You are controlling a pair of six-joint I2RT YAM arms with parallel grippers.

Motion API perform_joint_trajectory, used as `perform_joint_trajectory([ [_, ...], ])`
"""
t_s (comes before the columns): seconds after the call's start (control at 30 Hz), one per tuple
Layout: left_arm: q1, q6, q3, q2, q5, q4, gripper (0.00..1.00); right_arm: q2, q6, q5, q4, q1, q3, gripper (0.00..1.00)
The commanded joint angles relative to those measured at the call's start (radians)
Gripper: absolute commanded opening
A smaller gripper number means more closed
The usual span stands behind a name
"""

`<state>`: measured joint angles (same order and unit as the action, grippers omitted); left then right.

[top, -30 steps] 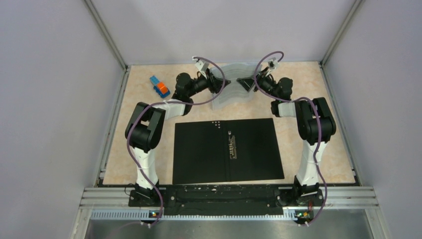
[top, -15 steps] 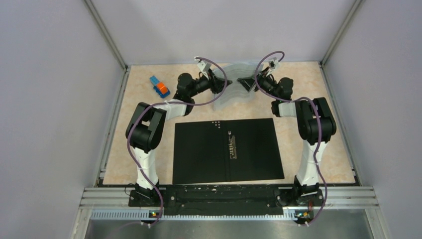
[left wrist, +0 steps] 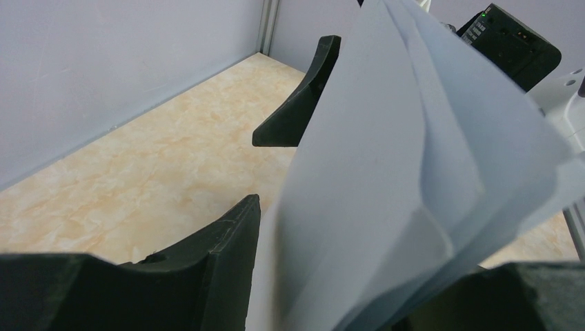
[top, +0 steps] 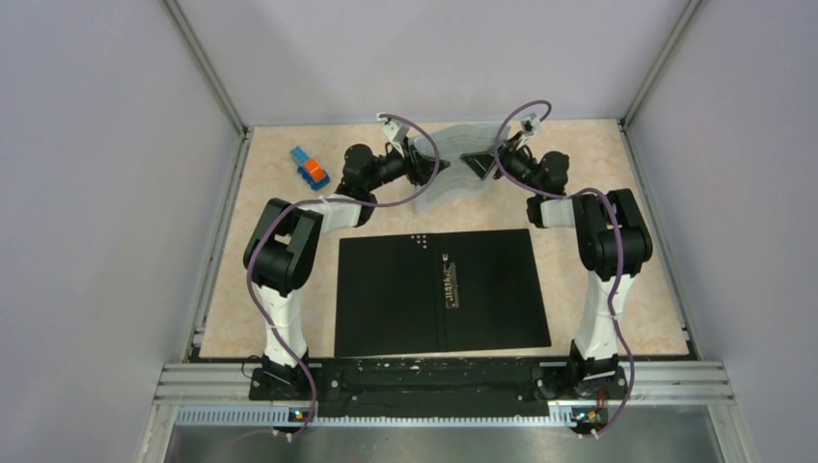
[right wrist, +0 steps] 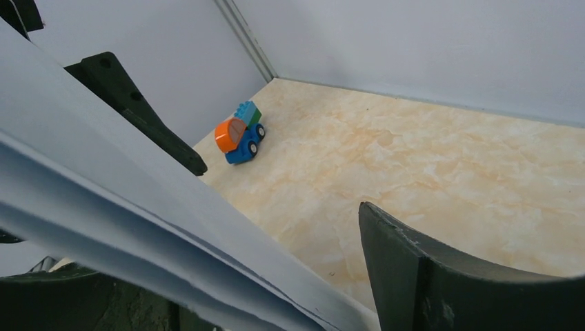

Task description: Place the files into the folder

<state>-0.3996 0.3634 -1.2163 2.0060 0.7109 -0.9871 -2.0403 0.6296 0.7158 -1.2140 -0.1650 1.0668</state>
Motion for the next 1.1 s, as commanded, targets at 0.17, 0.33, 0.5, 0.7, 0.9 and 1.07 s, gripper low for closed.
perform_joint_trajectory([
  [0.17,0.006,-0.017,-0.017,-0.004,0.029,-0.022,0.52,0.033,0.001,0.042,-0.065,0.038,-0.012,0.86],
  [0.33,0.005,-0.013,-0.033,0.001,0.049,-0.008,0.49,0.033,-0.001,0.054,-0.058,0.038,-0.006,0.87],
  [0.5,-0.001,-0.007,-0.046,0.010,0.052,-0.006,0.45,0.027,0.029,0.048,-0.089,0.038,-0.012,0.87],
  [0.7,-0.003,-0.007,-0.058,0.011,0.051,-0.001,0.39,0.022,0.044,0.048,-0.102,0.036,-0.013,0.87],
  [0.9,-0.007,-0.003,-0.064,0.019,0.056,-0.004,0.31,0.023,0.046,0.044,-0.105,0.036,-0.017,0.88],
  [1.07,-0.008,-0.011,-0.062,0.013,0.064,-0.010,0.07,0.027,0.043,0.046,-0.100,0.035,-0.019,0.88],
])
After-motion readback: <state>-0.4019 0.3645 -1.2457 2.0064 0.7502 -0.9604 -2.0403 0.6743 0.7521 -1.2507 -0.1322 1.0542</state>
